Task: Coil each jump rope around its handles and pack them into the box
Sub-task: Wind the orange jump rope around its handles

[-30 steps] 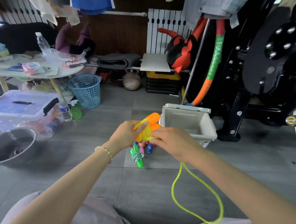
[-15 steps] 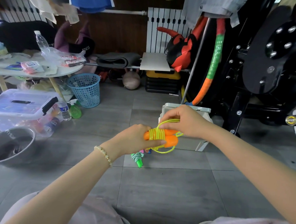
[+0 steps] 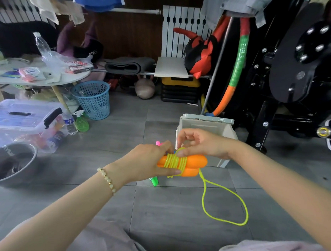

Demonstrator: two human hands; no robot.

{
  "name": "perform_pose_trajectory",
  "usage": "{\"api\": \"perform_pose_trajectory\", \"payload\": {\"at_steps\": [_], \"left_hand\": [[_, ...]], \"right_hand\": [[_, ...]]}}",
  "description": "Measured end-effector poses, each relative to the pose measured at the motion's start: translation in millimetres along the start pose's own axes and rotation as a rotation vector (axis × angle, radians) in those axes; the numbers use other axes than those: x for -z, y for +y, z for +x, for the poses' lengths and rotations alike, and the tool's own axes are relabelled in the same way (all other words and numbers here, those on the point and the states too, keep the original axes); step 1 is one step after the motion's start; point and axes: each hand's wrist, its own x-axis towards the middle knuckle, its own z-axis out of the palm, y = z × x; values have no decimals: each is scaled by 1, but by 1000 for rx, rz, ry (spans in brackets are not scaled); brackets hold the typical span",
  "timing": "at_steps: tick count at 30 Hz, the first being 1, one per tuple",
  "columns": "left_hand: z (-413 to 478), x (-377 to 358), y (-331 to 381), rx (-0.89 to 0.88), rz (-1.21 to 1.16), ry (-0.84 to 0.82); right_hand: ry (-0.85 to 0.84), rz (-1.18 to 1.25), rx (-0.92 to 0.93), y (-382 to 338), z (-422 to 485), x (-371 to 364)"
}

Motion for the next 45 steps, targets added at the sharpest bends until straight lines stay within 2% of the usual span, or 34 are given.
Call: {"api": "perform_pose_trajectory", "payload": {"at_steps": [3, 7, 11, 14, 19, 25, 28, 30, 33, 37, 41, 45], "left_hand": [[-3, -4, -4, 25, -200, 34], [-4, -10, -6, 50, -362, 73], [-3, -14, -6, 80, -605, 113], [-5, -12, -6, 78, -755, 122], [-3, -13, -9, 13, -854, 165], [3, -7, -10, 124, -816, 305], [10, -5, -14, 212, -727, 340], [16, -8, -23, 295, -619, 377], [25, -12, -40, 414, -575, 437], [31, -16, -44, 466, -514, 389], [30, -14, -35, 425, -430, 298], [27, -17, -30, 325, -507, 183]], "right_hand": [[84, 125, 35, 8, 0, -12], [183, 147, 21, 5, -2, -18], [101, 227, -34, 4, -6, -16], [6, 380, -72, 8, -9, -17], [16, 630, 44, 18, -5, -30], [-22, 783, 22, 37, 5, -44], [59, 634, 8, 37, 8, -55], [157, 417, -23, 33, 12, -62], [211, 112, -40, 33, 15, -71], [333, -411, 97, 28, 13, -73], [415, -562, 215, 8, 13, -56], [428, -582, 287, 5, 14, -39]]}}
